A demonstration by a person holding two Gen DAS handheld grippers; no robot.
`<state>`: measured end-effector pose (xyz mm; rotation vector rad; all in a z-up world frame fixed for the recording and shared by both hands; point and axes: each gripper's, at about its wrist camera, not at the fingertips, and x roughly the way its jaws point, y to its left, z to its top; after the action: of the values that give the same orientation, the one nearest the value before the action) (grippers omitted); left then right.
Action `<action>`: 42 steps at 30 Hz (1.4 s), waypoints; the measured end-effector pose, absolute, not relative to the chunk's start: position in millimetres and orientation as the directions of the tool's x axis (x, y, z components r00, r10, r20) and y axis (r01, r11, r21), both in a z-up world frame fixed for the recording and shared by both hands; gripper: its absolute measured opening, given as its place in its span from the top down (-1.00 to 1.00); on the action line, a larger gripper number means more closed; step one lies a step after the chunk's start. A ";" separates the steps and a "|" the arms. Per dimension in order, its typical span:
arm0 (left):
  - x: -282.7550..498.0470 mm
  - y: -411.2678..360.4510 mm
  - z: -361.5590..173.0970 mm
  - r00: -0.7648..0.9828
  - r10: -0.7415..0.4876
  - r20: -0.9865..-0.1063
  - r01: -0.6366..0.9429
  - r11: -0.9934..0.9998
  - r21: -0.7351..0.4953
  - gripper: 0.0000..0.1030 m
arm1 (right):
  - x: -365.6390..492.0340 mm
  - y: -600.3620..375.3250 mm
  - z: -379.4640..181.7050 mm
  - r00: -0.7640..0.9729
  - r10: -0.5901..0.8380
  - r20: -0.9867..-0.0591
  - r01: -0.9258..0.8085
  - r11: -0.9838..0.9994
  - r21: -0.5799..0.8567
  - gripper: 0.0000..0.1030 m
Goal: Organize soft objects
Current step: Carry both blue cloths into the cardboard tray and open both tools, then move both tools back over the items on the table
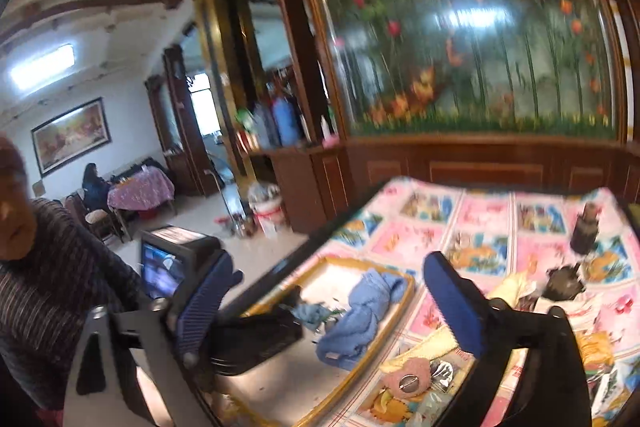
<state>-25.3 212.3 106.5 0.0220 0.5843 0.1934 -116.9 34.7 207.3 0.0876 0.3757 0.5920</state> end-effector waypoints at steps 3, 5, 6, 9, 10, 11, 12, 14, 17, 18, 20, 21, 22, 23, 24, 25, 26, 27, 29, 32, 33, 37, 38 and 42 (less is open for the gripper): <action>-42.3 195.3 113.2 0.826 0.219 -0.520 -0.191 0.976 0.107 -0.53 | -149.9 33.7 217.2 0.769 0.563 -0.302 -0.554 0.823 0.124 -0.99; -50.8 185.7 116.4 0.828 0.231 -0.512 -0.197 0.973 0.121 -0.55 | -163.3 30.2 217.1 0.760 0.572 -0.309 -0.568 0.815 0.112 -0.99; -56.4 180.0 118.3 0.830 0.235 -0.506 -0.198 0.972 0.127 -0.55 | -169.5 28.0 216.5 0.761 0.570 -0.310 -0.567 0.816 0.109 -0.99; -70.8 165.6 123.0 0.836 0.250 -0.489 -0.202 0.968 0.150 -0.61 | -185.2 15.5 213.2 0.762 0.566 -0.313 -0.562 0.819 0.113 -0.99; -72.8 159.9 123.5 0.836 0.254 -0.486 -0.201 0.966 0.160 -0.61 | -189.5 10.2 211.9 0.763 0.566 -0.313 -0.559 0.820 0.119 -0.99; -77.3 154.5 124.6 0.839 0.255 -0.481 -0.196 0.966 0.169 -0.61 | -194.1 3.9 211.0 0.765 0.564 -0.311 -0.555 0.822 0.125 -0.99; -81.0 150.2 124.6 0.840 0.252 -0.481 -0.190 0.966 0.174 -0.61 | -197.4 -1.5 210.1 0.769 0.560 -0.308 -0.549 0.826 0.128 -0.99; -83.3 142.7 123.9 0.837 0.243 -0.490 -0.174 0.968 0.182 -0.61 | -203.0 -12.0 208.5 0.778 0.548 -0.307 -0.534 0.834 0.136 -0.99; -87.5 130.4 122.0 0.831 0.240 -0.502 -0.158 0.967 0.201 -0.61 | -208.5 -28.0 206.4 0.784 0.540 -0.307 -0.520 0.841 0.150 -0.99; -88.6 126.6 121.8 0.830 0.240 -0.503 -0.154 0.966 0.206 -0.61 | -211.5 -32.9 205.9 0.785 0.539 -0.306 -0.518 0.841 0.155 -0.99; -91.7 120.2 122.0 0.830 0.244 -0.501 -0.151 0.964 0.219 -0.61 | -218.0 -41.3 205.2 0.786 0.540 -0.299 -0.516 0.841 0.164 -0.99; -93.2 117.3 122.3 0.831 0.244 -0.499 -0.149 0.963 0.223 -0.61 | -220.3 -44.0 205.5 0.784 0.546 -0.296 -0.520 0.838 0.168 -0.99; -94.7 114.3 122.4 0.832 0.248 -0.496 -0.150 0.962 0.230 -0.61 | -223.1 -45.1 206.0 0.781 0.552 -0.294 -0.526 0.834 0.168 -0.99; -96.1 111.3 122.4 0.833 0.256 -0.490 -0.154 0.959 0.239 -0.61 | -226.4 -45.3 206.6 0.777 0.557 -0.292 -0.533 0.830 0.165 -0.99; -97.6 108.6 120.9 0.834 0.261 -0.487 -0.155 0.957 0.247 -0.61 | -230.1 -44.1 207.2 0.775 0.562 -0.291 -0.541 0.827 0.157 -0.99; -98.7 106.7 120.1 0.833 0.264 -0.486 -0.155 0.955 0.252 -0.61 | -234.5 -42.5 208.7 0.773 0.565 -0.288 -0.547 0.824 0.148 -0.99; -98.8 105.4 118.8 0.832 0.266 -0.487 -0.155 0.954 0.256 -0.61 | -238.1 -39.9 210.2 0.771 0.570 -0.285 -0.555 0.820 0.140 -0.99; -98.9 103.8 117.5 0.831 0.267 -0.487 -0.154 0.953 0.260 -0.61 | -241.4 -38.0 210.9 0.768 0.576 -0.282 -0.563 0.816 0.133 -0.99; -99.1 102.1 114.6 0.829 0.266 -0.492 -0.149 0.953 0.264 -0.61 | -248.2 -33.0 212.6 0.767 0.581 -0.273 -0.575 0.811 0.111 -0.99; -98.1 102.0 110.6 0.824 0.257 -0.505 -0.141 0.956 0.257 -0.61 | -248.7 -33.6 212.1 0.774 0.574 -0.266 -0.568 0.816 0.109 -0.99; -98.9 101.6 109.7 0.823 0.254 -0.509 -0.138 0.957 0.254 -0.61 | -245.7 -37.4 210.8 0.778 0.568 -0.268 -0.557 0.821 0.125 -0.99; -97.9 97.9 105.0 0.821 0.243 -0.517 -0.122 0.959 0.257 -0.61 | -228.9 -54.1 201.2 0.789 0.531 -0.309 -0.502 0.847 0.174 -0.99; -97.3 97.3 104.2 0.820 0.240 -0.520 -0.119 0.959 0.256 -0.61 | -225.4 -57.5 197.8 0.788 0.525 -0.321 -0.492 0.851 0.185 -0.99; -94.4 94.7 101.4 0.816 0.234 -0.528 -0.110 0.961 0.256 -0.61 | -219.3 -63.5 188.7 0.790 0.508 -0.343 -0.472 0.861 0.188 -0.99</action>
<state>-94.4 94.7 101.4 0.2184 0.5889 0.1846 -219.3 -63.5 188.7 0.0941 0.3953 0.5279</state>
